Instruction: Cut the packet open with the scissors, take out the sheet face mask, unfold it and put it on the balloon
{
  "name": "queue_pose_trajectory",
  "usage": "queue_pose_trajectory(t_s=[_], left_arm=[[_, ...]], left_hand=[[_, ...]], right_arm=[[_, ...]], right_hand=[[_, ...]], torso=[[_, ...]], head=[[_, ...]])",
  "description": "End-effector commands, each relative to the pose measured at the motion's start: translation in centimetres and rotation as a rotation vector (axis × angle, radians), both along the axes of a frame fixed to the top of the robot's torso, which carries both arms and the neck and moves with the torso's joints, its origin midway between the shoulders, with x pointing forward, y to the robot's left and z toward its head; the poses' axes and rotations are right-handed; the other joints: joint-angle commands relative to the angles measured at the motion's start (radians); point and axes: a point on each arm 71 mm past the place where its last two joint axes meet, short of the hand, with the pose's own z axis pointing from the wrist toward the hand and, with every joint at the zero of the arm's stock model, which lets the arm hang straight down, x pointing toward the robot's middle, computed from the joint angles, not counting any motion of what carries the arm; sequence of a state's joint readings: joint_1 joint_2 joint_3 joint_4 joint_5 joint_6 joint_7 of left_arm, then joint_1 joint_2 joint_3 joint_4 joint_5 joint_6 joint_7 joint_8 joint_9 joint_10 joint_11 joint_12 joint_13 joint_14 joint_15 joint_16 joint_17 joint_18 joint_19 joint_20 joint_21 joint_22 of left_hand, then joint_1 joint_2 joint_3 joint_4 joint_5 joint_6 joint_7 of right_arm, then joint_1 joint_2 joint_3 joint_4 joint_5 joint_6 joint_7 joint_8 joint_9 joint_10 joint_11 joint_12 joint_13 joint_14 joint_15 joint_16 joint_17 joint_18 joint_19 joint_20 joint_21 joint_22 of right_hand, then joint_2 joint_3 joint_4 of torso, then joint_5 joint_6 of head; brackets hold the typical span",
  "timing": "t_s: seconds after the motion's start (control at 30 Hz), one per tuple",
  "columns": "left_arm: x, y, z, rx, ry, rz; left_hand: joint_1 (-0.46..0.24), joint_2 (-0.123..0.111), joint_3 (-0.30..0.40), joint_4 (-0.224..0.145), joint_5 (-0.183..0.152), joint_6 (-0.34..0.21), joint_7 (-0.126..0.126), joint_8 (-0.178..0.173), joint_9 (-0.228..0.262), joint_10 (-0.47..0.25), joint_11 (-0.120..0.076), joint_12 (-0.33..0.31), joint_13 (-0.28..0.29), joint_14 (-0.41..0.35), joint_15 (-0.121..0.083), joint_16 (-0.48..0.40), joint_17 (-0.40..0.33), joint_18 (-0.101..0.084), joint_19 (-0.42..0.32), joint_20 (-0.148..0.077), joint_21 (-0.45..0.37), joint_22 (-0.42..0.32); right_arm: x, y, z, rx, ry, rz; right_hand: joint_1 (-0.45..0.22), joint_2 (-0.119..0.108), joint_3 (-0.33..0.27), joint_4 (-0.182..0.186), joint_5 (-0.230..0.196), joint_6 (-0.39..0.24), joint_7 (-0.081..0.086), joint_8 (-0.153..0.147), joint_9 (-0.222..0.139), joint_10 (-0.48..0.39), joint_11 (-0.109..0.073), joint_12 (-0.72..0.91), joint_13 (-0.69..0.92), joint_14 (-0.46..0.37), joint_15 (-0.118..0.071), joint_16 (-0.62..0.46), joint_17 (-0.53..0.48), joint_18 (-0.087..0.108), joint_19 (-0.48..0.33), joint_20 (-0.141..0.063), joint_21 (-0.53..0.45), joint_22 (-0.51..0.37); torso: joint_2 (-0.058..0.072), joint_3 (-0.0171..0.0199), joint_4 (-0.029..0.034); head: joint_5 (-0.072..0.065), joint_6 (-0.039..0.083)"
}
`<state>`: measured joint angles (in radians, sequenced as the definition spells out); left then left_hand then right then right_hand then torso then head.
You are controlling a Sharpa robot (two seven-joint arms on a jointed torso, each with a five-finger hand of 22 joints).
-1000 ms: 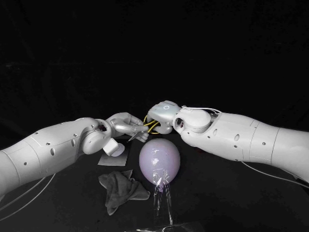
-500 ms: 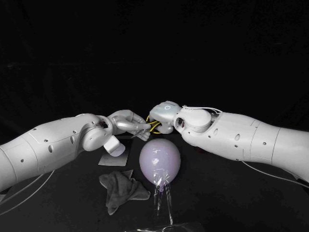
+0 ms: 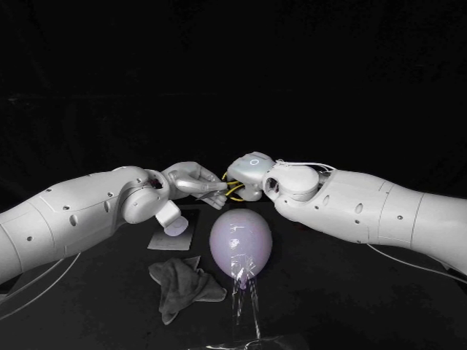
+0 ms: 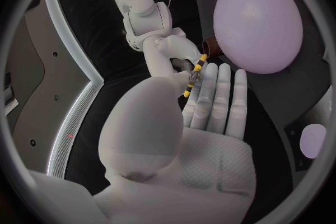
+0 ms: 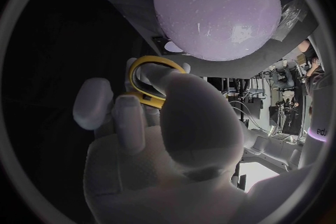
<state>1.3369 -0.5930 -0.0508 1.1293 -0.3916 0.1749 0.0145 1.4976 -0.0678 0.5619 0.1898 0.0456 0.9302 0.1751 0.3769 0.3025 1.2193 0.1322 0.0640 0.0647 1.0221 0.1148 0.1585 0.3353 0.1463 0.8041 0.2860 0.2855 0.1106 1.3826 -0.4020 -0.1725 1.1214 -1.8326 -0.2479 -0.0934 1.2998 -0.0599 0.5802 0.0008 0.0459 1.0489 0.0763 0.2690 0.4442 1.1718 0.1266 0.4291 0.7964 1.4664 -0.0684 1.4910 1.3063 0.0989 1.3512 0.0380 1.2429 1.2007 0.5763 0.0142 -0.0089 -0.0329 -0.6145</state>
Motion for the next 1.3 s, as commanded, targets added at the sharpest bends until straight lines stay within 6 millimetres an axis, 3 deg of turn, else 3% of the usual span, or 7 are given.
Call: queue_pose_trajectory(t_s=[0.03, 0.33, 0.5, 0.7, 0.9, 1.03, 1.3], left_arm=[[-1.0, -2.9, 1.8, -0.132, -0.020, -0.143], [-0.6, -2.6, 1.9, -0.130, -0.044, -0.084], [-0.4, -2.1, 2.0, -0.128, -0.058, -0.048], [0.3, -0.7, 2.0, -0.126, -0.071, 0.017], [1.4, 2.6, 2.0, -0.170, -0.067, 0.134], [2.1, 5.6, 2.0, -0.213, -0.051, 0.231], [2.6, 10.1, 2.0, -0.261, -0.047, 0.367]], left_hand=[[0.007, 0.003, 0.063, -0.068, 0.003, 0.006, -0.002, 0.008, 0.033, 0.002, -0.007, 0.000, 0.000, 0.001, -0.005, 0.003, 0.001, 0.012, -0.006, -0.002, 0.006, 0.002], [-0.018, -0.027, 0.051, -0.071, 0.003, -0.028, 0.025, -0.010, 0.030, -0.048, 0.014, -0.007, -0.005, -0.015, 0.007, -0.006, 0.002, 0.009, -0.011, 0.002, 0.008, 0.002], [-0.124, -0.116, -0.026, -0.020, 0.008, -0.098, 0.056, -0.055, 0.015, -0.134, 0.047, -0.006, -0.004, -0.050, 0.029, -0.021, 0.003, -0.008, -0.039, 0.006, -0.012, -0.009], [-0.213, -0.161, -0.134, 0.045, 0.004, -0.146, 0.074, -0.092, 0.003, -0.214, 0.068, -0.002, -0.001, -0.124, 0.054, -0.051, -0.008, -0.041, -0.079, 0.006, -0.047, -0.030], [-0.245, -0.151, -0.255, 0.099, 0.003, -0.157, 0.081, -0.102, 0.003, -0.241, 0.074, 0.002, 0.000, -0.151, 0.063, -0.060, -0.016, -0.060, -0.090, 0.005, -0.063, -0.039], [-0.196, -0.064, -0.513, 0.104, 0.002, -0.153, 0.082, -0.106, 0.007, -0.246, 0.076, 0.008, 0.001, -0.156, 0.064, -0.052, -0.022, -0.063, -0.083, 0.004, -0.071, -0.041], [-0.195, -0.038, -0.584, 0.106, 0.003, -0.145, 0.081, -0.106, 0.010, -0.240, 0.075, 0.011, 0.002, -0.153, 0.062, -0.045, -0.024, -0.061, -0.078, 0.004, -0.071, -0.040]], right_arm=[[0.0, -0.1, -0.9, -0.046, 0.020, -0.066], [0.2, -0.6, -1.1, -0.054, 0.036, -0.114], [0.2, -0.9, -1.1, -0.051, 0.037, -0.136], [0.2, -1.7, -1.1, -0.043, 0.037, -0.152], [0.0, -3.3, -0.9, -0.002, 0.026, -0.164], [-0.1, -4.8, -0.6, 0.042, 0.015, -0.170], [0.0, -7.2, -0.5, 0.062, 0.029, -0.213]], right_hand=[[-0.013, 0.003, 0.000, 0.007, 0.002, -0.002, -0.009, 0.015, 0.087, 0.349, -0.140, 0.487, 0.001, 0.077, -0.005, 0.019, 0.090, -0.017, 0.015, 0.000, 0.019, 0.025], [-0.009, 0.003, 0.001, 0.001, 0.003, -0.008, -0.008, 0.024, 0.106, 0.344, -0.142, 0.515, 0.029, 0.079, -0.004, 0.028, 0.108, -0.019, 0.020, 0.000, 0.027, 0.038], [-0.004, 0.002, 0.002, -0.006, 0.003, -0.007, -0.008, 0.027, 0.112, 0.343, -0.142, 0.527, 0.041, 0.080, -0.004, 0.032, 0.118, -0.020, 0.023, -0.001, 0.032, 0.046], [-0.003, 0.002, 0.003, -0.007, 0.003, -0.007, -0.008, 0.028, 0.114, 0.343, -0.142, 0.527, 0.040, 0.080, -0.004, 0.032, 0.119, -0.021, 0.024, -0.001, 0.033, 0.047], [-0.003, 0.003, 0.004, -0.008, 0.003, -0.007, -0.008, 0.028, 0.115, 0.342, -0.142, 0.528, 0.040, 0.080, -0.003, 0.033, 0.121, -0.021, 0.024, -0.001, 0.034, 0.048], [-0.003, 0.003, 0.004, -0.008, 0.003, -0.007, -0.008, 0.029, 0.115, 0.342, -0.142, 0.529, 0.041, 0.081, -0.003, 0.033, 0.122, -0.021, 0.025, -0.001, 0.035, 0.050], [-0.003, 0.004, 0.004, -0.008, 0.003, -0.006, -0.008, 0.029, 0.116, 0.342, -0.141, 0.527, 0.039, 0.080, -0.003, 0.033, 0.121, -0.021, 0.024, -0.001, 0.034, 0.049]], torso=[[0.000, 0.0002, 0.0004], [-0.001, 0.0003, -0.0008], [0.000, 0.0001, -0.0001], [0.000, 0.0001, -0.0003], [-0.001, 0.0008, -0.0018], [-0.001, 0.0014, -0.0025], [-0.002, 0.0014, -0.0019]], head=[[-0.003, -0.002], [-0.003, 0.000], [-0.005, 0.003], [-0.002, 0.002], [-0.003, -0.004], [-0.005, -0.004], [-0.004, 0.005]])
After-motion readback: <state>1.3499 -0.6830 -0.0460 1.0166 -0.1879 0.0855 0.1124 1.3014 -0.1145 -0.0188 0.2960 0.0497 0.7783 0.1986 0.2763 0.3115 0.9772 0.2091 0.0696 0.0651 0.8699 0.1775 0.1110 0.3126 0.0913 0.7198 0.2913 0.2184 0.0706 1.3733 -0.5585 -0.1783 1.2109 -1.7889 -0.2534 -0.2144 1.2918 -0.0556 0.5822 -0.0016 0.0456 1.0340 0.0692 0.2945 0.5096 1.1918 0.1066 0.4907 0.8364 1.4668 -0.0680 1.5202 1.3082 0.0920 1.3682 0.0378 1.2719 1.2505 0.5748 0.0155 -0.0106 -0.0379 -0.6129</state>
